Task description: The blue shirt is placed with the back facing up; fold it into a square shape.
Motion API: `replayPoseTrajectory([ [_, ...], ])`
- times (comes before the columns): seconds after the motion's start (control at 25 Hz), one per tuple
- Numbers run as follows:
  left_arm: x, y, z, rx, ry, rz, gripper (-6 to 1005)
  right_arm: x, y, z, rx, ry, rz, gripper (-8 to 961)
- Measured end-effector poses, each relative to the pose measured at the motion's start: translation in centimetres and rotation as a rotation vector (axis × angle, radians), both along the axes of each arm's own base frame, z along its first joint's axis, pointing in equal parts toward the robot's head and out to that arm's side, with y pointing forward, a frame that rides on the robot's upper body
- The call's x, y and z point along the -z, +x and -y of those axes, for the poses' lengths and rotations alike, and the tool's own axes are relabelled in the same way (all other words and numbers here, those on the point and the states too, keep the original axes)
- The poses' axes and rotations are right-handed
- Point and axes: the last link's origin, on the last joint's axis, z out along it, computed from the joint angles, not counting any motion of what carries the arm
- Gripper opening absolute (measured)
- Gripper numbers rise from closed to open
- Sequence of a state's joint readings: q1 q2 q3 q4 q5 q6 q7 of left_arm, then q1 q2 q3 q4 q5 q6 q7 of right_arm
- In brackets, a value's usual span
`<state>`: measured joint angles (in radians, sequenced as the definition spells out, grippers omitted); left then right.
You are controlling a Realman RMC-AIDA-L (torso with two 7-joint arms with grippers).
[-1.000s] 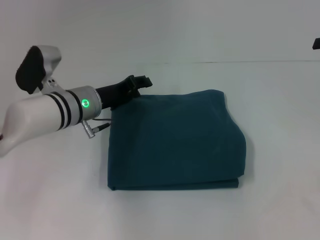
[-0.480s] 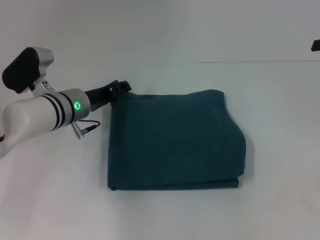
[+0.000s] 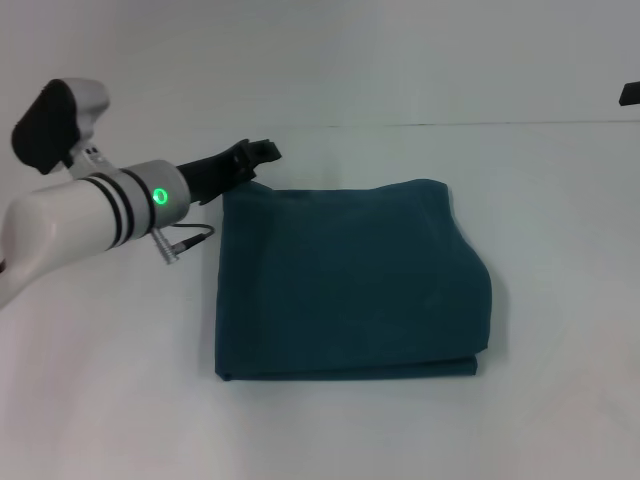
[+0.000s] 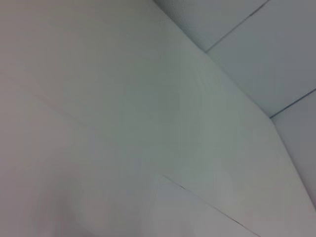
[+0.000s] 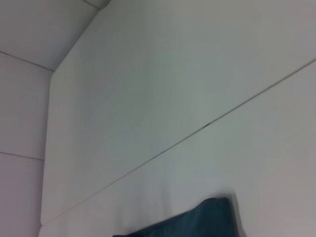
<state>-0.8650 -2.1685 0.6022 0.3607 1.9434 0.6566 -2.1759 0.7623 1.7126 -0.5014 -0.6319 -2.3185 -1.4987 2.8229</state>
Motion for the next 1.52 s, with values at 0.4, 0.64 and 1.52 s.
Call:
replayPoseTrajectory([
  [0.4,2.3,-0.1,-0.2,-0.031,-0.009,-0.142,491,0.3,0.3,0.3,0.008,-0.005,-0.001,811],
  [0.64,1.8,-2.2,0.5,-0.076,0.002,-0.168,491,0.2,0.5,0.4,0.011,-0.002,-0.001,811],
  [1.52,0.8,-1.8,0.5,-0.040,0.017,-0.097,494,0.2,0.7,0.3,0.013,0.004,0.001,812],
])
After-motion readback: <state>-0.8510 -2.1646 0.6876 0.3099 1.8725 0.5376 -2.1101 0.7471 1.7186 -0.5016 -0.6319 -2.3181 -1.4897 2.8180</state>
